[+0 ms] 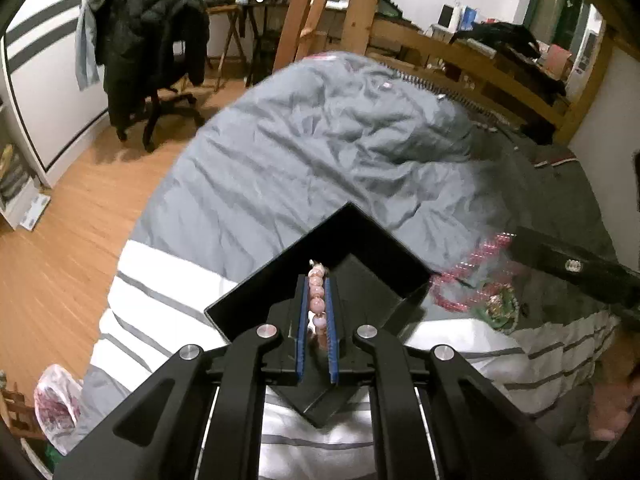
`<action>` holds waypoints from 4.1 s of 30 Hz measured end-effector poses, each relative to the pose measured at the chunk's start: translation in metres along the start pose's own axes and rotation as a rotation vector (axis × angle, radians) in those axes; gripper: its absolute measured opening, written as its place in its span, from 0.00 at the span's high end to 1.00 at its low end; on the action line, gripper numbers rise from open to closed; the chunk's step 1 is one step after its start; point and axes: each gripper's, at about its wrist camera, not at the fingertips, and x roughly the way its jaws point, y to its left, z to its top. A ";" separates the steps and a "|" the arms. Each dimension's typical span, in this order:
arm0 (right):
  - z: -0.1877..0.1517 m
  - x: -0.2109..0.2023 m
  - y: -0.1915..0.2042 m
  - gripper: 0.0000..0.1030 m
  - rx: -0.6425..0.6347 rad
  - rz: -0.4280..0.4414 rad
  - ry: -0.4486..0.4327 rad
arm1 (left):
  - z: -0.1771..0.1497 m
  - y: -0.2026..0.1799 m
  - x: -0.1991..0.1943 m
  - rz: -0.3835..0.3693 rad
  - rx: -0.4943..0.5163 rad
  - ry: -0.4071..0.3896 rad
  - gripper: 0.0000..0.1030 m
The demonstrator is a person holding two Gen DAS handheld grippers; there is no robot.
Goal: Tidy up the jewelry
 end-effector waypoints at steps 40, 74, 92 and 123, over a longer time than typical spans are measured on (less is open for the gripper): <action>-0.101 -0.127 -0.151 0.20 0.111 -0.448 -0.035 | -0.036 -0.183 0.021 -0.141 0.234 0.028 0.44; -0.129 -0.044 -0.227 0.88 0.149 -0.381 -0.016 | -0.038 -0.217 0.153 -0.131 0.284 0.196 0.91; -0.126 -0.077 -0.211 0.95 0.153 -0.357 -0.131 | -0.029 -0.214 0.099 -0.139 0.289 0.081 0.90; -0.127 -0.078 -0.198 0.95 0.136 -0.344 -0.117 | -0.025 -0.214 0.041 -0.205 0.286 -0.057 0.88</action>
